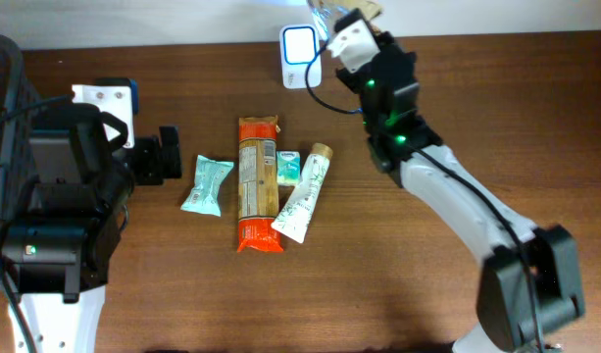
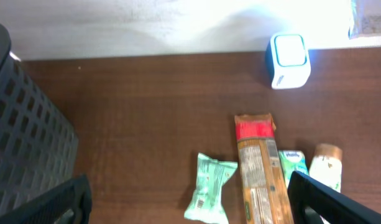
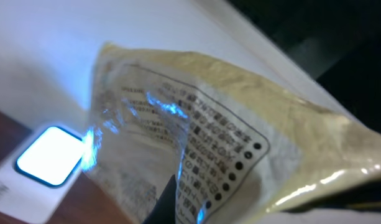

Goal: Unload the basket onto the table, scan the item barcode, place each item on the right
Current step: 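Grasp the yellow snack bag with the right gripper, hold it over the scanner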

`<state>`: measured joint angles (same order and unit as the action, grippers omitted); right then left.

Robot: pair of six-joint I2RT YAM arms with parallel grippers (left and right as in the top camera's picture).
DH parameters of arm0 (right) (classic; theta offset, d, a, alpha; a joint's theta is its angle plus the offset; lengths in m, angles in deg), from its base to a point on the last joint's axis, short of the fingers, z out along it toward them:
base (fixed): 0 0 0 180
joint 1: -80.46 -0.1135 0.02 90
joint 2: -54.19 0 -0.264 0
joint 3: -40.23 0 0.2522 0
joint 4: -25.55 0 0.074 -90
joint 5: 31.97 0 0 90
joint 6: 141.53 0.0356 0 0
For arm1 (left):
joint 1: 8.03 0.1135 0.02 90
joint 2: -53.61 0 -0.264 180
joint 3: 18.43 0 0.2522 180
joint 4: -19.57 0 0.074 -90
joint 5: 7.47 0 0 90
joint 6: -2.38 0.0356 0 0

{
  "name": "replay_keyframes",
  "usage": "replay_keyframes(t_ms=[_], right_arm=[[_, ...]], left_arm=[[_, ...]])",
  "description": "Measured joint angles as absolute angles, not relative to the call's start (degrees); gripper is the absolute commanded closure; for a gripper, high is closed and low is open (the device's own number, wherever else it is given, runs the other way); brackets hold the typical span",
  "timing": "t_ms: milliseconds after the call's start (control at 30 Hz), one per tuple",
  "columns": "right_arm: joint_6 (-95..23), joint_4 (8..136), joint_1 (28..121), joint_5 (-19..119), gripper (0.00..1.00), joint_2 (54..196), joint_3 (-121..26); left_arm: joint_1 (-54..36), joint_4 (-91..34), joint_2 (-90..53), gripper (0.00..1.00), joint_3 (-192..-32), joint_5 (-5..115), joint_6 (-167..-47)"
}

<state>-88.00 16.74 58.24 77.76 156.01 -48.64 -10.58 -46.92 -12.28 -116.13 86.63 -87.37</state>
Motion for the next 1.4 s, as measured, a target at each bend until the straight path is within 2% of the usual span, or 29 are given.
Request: replay_keyframes(t_ms=[133, 167, 300, 400, 500, 600, 733, 867, 933, 1033, 1167, 1200, 1233, 1300, 1367, 1400], right_arm=[[-100.46, -0.50, 58.18, 80.12, 0.96, 166.28, -48.49], [-107.61, -7.91, 57.98, 80.71, 0.96, 169.71, -48.51], [-122.51, -15.63, 56.97, 79.33, 0.96, 176.79, -49.03], [-128.31, -15.37, 56.89, 78.55, 0.96, 184.88, -57.91], [-131.69, -11.89, 56.86, 78.06, 0.96, 186.58, -66.61], [-137.18, -5.84, 56.89, 75.94, 0.96, 186.69, -67.48], [-140.26, -5.70, 56.89, 75.66, 0.96, 186.69, -67.48], [-141.14, -3.89, 56.89, 75.55, 0.96, 186.69, -67.50], [-141.44, 3.30, 56.89, 75.99, 0.96, 186.15, -67.63], [-141.29, 5.49, 56.89, 76.19, 0.96, 183.81, -67.63], [-128.48, 16.76, 56.89, 77.63, 0.96, 173.51, -67.26], [-120.11, 23.41, 56.89, 78.76, 0.96, 167.90, -67.35], [-105.68, 37.88, 57.13, 77.61, 0.96, 159.66, -67.79], [-85.86, 57.68, 58.72, 70.94, 0.96, 148.01, -68.79], [-62.43, 82.79, 66.68, 61.50, 0.96, 137.38, -68.81], [-58.89, 87.80, 69.65, 59.31, 0.96, 136.40, -69.49]], left_arm=[[-10.58, -46.77, -12.28, 0.01, -116.13, 86.63, -87.37], [-10.58, -46.75, -12.28, 0.01, -116.13, 86.63, -87.37], [-10.58, -46.75, -12.28, 0.01, -116.13, 86.63, -87.37], [-10.58, -46.81, -12.28, 0.01, -116.13, 86.63, -87.37], [-10.58, -46.79, -12.28, 0.01, -116.13, 86.63, -87.37], [-10.58, -46.79, -12.28, 0.01, -116.13, 86.63, -87.37], [-10.58, -46.77, -12.28, 0.01, -116.13, 86.63, -87.37], [-10.58, -46.75, -12.28, 0.01, -116.13, 86.63, -87.37], [-10.58, -46.79, -12.28, 0.01, -116.13, 86.61, -87.37], [-10.58, -46.77, -12.28, 0.01, -116.13, 86.63, -87.37], [-10.58, -46.72, -12.28, 0.01, -116.15, 86.63, -87.37], [-10.58, -46.83, -12.28, 0.01, -116.15, 86.63, -87.37], [-10.58, -46.81, -12.28, 0.01, -116.15, 86.61, -87.37], [-10.58, -46.90, -12.17, 0.01, -116.20, 86.63, -87.37], [-10.58, -46.64, -12.30, 0.01, -116.20, 86.63, -87.37], [-10.58, -46.94, -12.24, 0.01, -116.20, 86.63, -87.37]])
